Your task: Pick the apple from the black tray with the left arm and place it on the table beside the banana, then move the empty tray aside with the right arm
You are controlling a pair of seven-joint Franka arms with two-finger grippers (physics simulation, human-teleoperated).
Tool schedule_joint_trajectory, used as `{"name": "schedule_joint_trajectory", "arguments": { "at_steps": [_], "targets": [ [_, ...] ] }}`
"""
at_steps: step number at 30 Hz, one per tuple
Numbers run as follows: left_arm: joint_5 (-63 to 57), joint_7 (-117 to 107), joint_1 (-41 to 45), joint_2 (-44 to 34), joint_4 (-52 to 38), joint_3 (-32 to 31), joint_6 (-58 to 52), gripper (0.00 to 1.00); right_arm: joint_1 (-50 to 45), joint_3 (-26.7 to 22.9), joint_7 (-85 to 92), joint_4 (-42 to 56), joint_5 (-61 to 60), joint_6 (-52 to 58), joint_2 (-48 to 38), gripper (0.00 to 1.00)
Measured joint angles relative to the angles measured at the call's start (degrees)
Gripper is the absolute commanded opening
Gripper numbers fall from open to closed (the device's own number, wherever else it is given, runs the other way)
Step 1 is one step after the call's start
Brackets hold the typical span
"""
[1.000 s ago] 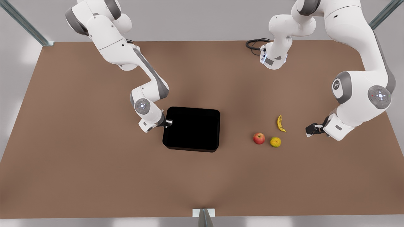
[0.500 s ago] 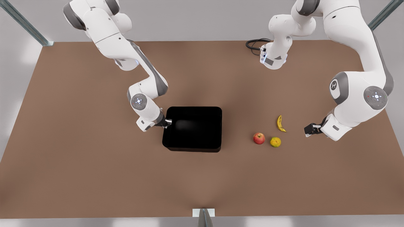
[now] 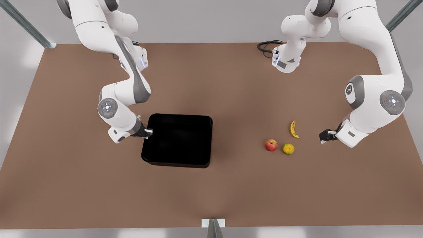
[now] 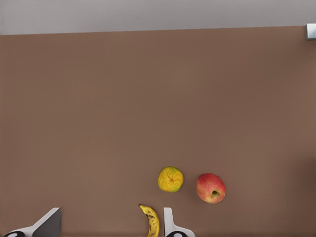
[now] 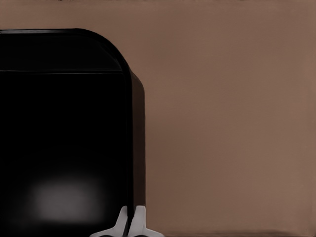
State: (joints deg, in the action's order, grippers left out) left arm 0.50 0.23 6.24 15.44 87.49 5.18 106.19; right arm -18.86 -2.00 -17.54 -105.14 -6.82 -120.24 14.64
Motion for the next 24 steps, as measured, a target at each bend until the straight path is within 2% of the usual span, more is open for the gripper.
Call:
{"name": "schedule_joint_trajectory", "arguments": {
  "at_steps": [8, 12, 18, 24],
  "targets": [
    [0.41, 0.02, -0.02, -0.37, -0.02, 0.09, -0.13, 1.00, -0.09, -9.61, 9.62, 4.83, -0.05, 9.68, 0.13, 0.00],
    [0.54, 0.00, 0.01, -0.66, 0.05, 0.10, -0.36, 1.00, 0.09, -15.91, 16.05, 6.68, 0.10, 12.88, 0.49, 0.00],
    [0.78, 0.07, -0.15, -0.67, -0.44, 0.28, -0.53, 1.00, 1.81, -22.62, 27.02, 8.42, 0.25, 15.45, 1.29, 0.00],
    [1.33, 0.14, 0.91, -1.97, 2.18, -0.62, -1.74, 1.00, 2.92, -31.84, 38.35, 9.31, 0.06, 16.80, 4.31, 0.00]
  ]
}}
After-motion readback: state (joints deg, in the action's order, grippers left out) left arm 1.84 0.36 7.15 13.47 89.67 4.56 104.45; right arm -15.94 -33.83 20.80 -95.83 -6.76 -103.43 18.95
